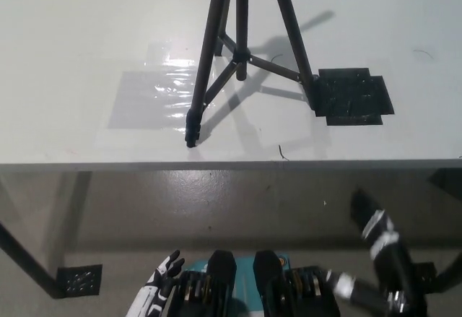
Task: A tripod lies near the right hand side of the table and the robot grab a leg of the tripod using its right hand and put it up right.
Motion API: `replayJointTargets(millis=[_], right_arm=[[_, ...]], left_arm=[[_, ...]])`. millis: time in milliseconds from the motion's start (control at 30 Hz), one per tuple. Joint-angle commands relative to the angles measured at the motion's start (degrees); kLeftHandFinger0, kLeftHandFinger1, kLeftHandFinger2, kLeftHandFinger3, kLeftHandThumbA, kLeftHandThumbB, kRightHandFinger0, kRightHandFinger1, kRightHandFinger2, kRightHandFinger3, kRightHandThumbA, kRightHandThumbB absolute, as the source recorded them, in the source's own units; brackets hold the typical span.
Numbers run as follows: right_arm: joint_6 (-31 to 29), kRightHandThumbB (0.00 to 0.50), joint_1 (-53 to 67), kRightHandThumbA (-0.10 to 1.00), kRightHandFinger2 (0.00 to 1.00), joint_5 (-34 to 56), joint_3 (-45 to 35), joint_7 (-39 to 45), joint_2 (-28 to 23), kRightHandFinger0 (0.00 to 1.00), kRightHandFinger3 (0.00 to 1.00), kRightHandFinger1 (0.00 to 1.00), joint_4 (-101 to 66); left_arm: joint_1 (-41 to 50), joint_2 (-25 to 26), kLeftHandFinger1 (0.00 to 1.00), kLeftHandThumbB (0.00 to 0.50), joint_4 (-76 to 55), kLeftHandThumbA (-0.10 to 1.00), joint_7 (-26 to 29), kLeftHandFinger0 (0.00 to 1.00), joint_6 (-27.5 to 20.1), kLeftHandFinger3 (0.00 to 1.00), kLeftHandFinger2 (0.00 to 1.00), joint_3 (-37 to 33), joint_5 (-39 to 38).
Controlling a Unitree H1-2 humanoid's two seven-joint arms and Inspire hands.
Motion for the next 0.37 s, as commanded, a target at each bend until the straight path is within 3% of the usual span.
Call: replayJointTargets(millis=[0, 333], right_arm=[[-14.72, 0.500, 3.29, 1.00, 1.00, -4.07, 5.13, 2.41, 1.17, 1.00, 1.00, 1.00, -4.25], [-14.72, 0.500, 1.73, 1.00, 1.00, -5.97, 4.38, -1.82, 0.50, 1.00, 1.00, 1.00, 10.55]], left_arm=[[-0.11, 0.17, 1.00, 0.371, -1.05, 1.00, -0.21, 1.00, -3.60, 1.00, 1.00, -0.16, 0.54], [-0.33, -0.10, 1.00, 0.384, -1.09, 1.00, -0.50, 1.00, -2.81, 1.00, 1.00, -0.26, 0.05]])
